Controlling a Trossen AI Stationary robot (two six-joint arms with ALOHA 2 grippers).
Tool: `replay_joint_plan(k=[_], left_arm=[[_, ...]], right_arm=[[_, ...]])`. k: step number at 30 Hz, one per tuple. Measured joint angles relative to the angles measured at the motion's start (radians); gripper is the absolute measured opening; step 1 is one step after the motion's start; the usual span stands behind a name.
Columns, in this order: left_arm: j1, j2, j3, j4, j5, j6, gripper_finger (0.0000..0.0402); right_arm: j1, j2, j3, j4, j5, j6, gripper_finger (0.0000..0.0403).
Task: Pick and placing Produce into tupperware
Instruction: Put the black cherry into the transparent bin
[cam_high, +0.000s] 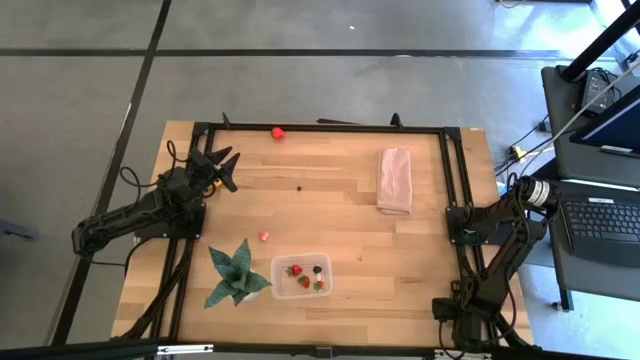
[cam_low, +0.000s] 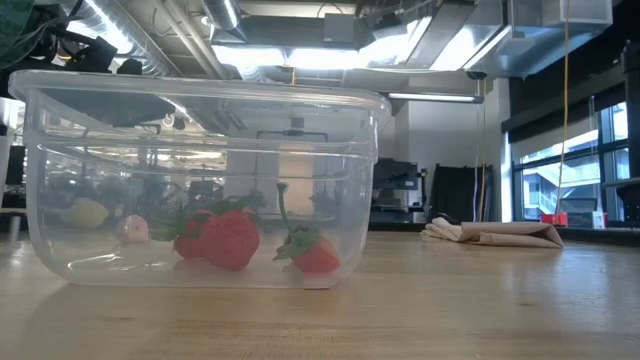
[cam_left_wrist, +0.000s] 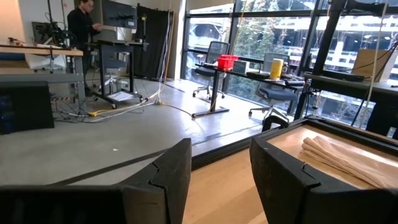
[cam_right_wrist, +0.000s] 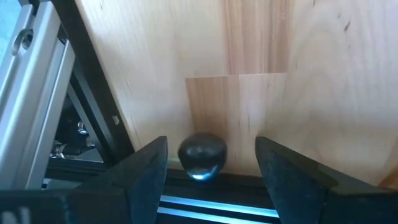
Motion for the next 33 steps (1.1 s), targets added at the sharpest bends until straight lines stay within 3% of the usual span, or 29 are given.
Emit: replay_joint_plan(k=[17, 24, 33], left_arm=[[0.000, 0.000, 0.000, 0.000, 0.000, 0.001, 0.0157], [0.000, 0.000, 0.000, 0.000, -0.002, 0.000, 0.0157], [0.000, 0.000, 0.000, 0.003, -0.106, -0.002, 0.0157]], right_arm=[[0.004, 0.006, 0.018, -0.006, 0.010, -0.049, 0.0251], [0.032, 0.005, 0.018, 0.001, 0.085, -0.103, 0.0251], [0.076, 0.001, 0.017, 0.005, 0.164, -0.087, 0.0251]])
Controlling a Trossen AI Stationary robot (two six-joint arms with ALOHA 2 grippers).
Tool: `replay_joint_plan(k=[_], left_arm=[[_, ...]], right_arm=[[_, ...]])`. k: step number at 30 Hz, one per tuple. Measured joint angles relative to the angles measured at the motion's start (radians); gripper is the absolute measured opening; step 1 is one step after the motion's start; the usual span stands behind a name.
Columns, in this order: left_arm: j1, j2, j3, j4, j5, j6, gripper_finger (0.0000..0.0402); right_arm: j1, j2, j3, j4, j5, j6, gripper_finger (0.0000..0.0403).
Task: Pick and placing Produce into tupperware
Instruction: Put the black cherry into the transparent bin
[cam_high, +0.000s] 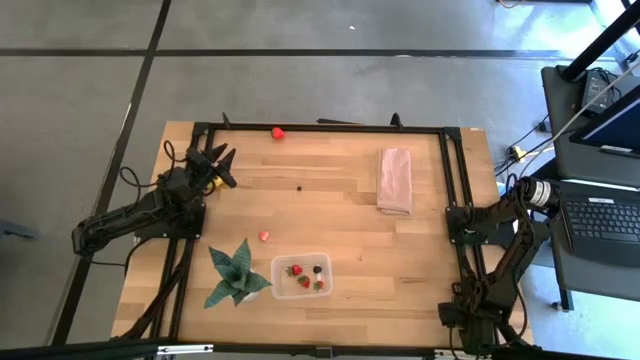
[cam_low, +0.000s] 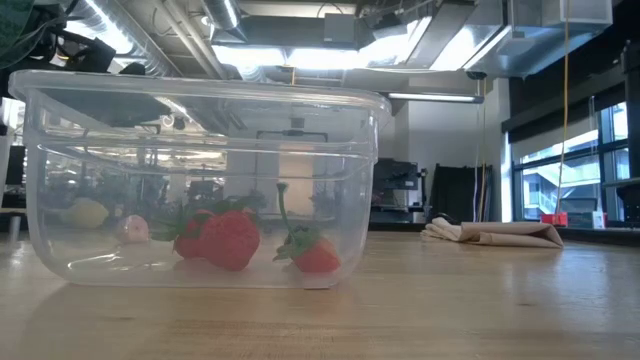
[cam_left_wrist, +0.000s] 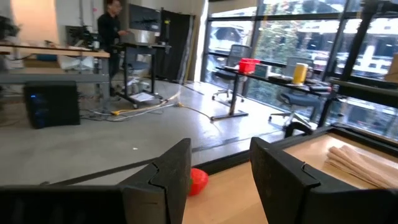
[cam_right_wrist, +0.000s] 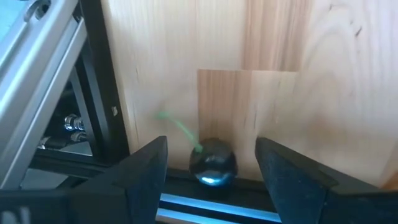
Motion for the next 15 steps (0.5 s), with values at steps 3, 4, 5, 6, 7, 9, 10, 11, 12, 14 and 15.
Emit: replay_joint_plan(k=[3, 4, 5, 6, 7, 9, 10, 11, 12, 14, 15], left_arm=[[0.000, 0.000, 0.000, 0.000, -0.025, 0.000, 0.0157], [0.000, 0.000, 0.000, 0.000, -0.028, 0.000, 0.0157], [0.000, 0.000, 0.000, 0.000, -0.028, 0.000, 0.0157], [0.000, 0.000, 0.000, 0.000, -0.030, 0.000, 0.0157], [0.000, 0.000, 0.000, 0.000, -0.033, 0.000, 0.0157], [0.000, 0.000, 0.000, 0.000, -0.038, 0.000, 0.0157], [0.000, 0.000, 0.000, 0.000, -0.042, 0.000, 0.0157], [0.000, 0.000, 0.000, 0.000, -0.043, 0.000, 0.0157], [0.000, 0.000, 0.000, 0.000, -0.043, 0.000, 0.0157], [0.000, 0.000, 0.000, 0.000, -0.043, 0.002, 0.0157], [0.000, 0.000, 0.000, 0.000, -0.043, 0.003, 0.0157]], right_arm=[[0.000, 0.000, 0.000, -0.003, 0.008, 0.014, 0.0251], [0.000, 0.000, 0.000, -0.006, 0.009, 0.018, 0.0251], [0.000, 0.000, 0.001, -0.008, 0.007, 0.020, 0.0251], [0.000, 0.000, 0.001, -0.008, 0.004, 0.021, 0.0251], [0.000, 0.000, 0.001, -0.007, 0.002, 0.022, 0.0251], [0.000, 0.000, 0.001, -0.006, 0.004, 0.022, 0.0251], [0.000, 0.000, 0.001, -0.007, 0.007, 0.022, 0.0251], [0.000, 0.000, 0.001, -0.010, 0.008, 0.022, 0.0251], [0.000, 0.000, 0.001, -0.016, 0.007, 0.023, 0.0251], [0.000, 0.000, 0.002, -0.025, 0.000, 0.024, 0.0249], [0.000, 0.000, 0.003, -0.029, -0.003, 0.025, 0.0246]])
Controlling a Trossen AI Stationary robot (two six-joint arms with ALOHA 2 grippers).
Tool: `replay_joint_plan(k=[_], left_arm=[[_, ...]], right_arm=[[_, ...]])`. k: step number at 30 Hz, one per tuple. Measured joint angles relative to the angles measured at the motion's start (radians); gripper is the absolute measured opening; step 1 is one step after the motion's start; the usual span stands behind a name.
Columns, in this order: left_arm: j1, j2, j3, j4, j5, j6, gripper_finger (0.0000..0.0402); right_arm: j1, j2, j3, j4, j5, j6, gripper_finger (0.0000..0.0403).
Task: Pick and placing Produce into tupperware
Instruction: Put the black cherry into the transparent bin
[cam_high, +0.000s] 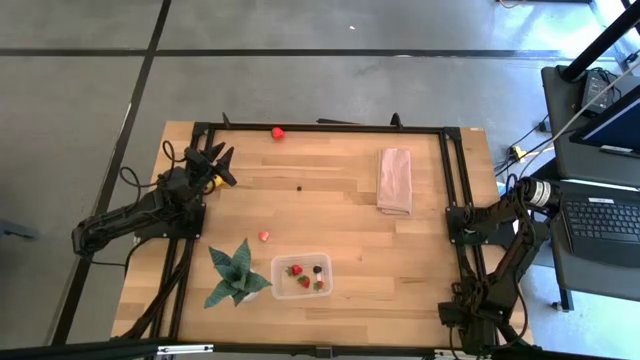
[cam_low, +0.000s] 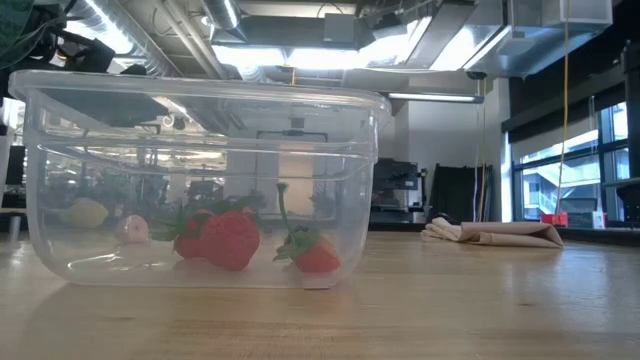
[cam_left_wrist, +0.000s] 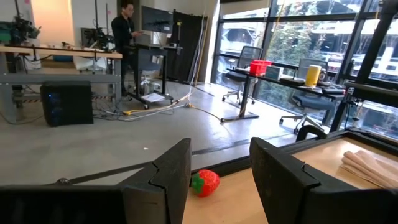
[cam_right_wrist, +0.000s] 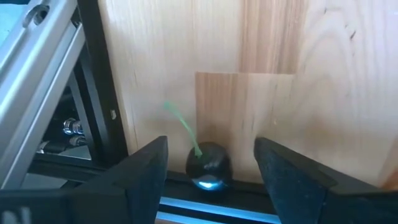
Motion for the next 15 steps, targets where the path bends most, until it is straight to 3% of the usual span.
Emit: replay_joint_plan(k=[15], left_arm=[[0.000, 0.000, 0.000, 0.000, -0.001, 0.001, 0.0157]], right_arm=[[-0.002, 0.002, 0.002, -0.033, -0.018, 0.001, 0.0144]])
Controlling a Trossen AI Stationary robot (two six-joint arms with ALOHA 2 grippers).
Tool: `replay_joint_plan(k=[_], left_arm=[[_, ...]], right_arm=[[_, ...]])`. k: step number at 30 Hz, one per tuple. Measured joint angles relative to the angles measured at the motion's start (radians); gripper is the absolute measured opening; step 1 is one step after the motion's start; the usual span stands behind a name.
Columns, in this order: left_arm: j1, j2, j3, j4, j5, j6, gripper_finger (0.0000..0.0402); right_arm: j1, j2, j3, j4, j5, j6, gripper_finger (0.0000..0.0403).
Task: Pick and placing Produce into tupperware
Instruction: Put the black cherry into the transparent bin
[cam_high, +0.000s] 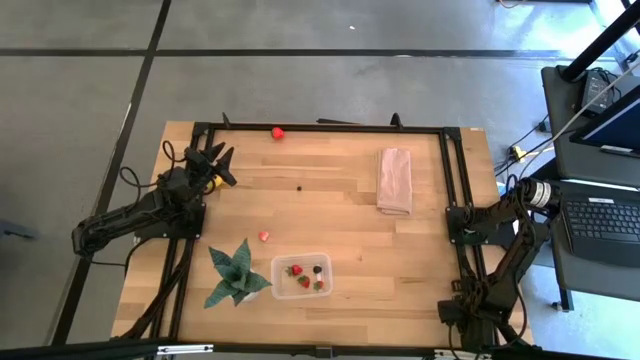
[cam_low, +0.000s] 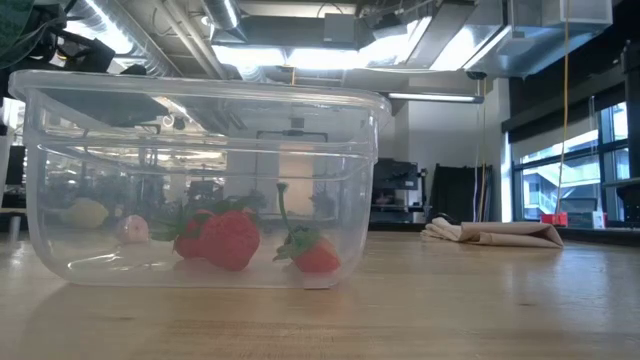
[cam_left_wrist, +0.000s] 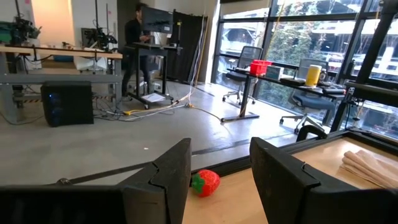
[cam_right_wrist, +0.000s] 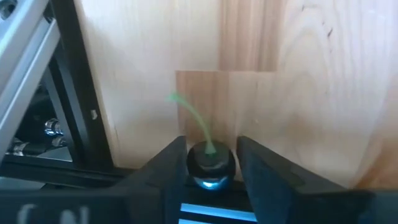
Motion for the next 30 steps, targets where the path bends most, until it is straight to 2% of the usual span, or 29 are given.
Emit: replay_joint_plan(k=[6, 13, 18, 25, 30], left_arm=[[0.000, 0.000, 0.000, 0.000, 0.000, 0.000, 0.0157], [0.000, 0.000, 0.000, 0.000, 0.000, 0.000, 0.0157], [0.000, 0.000, 0.000, 0.000, 0.000, -0.001, 0.0157], [0.000, 0.000, 0.000, 0.000, 0.000, -0.003, 0.0157], [0.000, 0.000, 0.000, 0.000, 0.001, -0.003, 0.0157]], right_arm=[[-0.001, 0.000, 0.000, -0.002, -0.013, 0.004, 0.0114], [-0.002, 0.000, 0.000, 0.000, -0.027, 0.011, 0.0122], [-0.004, 0.009, 0.030, -0.037, -0.023, 0.010, 0.0108], [-0.106, 0.017, 0.117, -0.190, -0.069, -0.043, 0.0112], [-0.232, 0.016, 0.169, -0.294, -0.043, -0.171, 0.0114]])
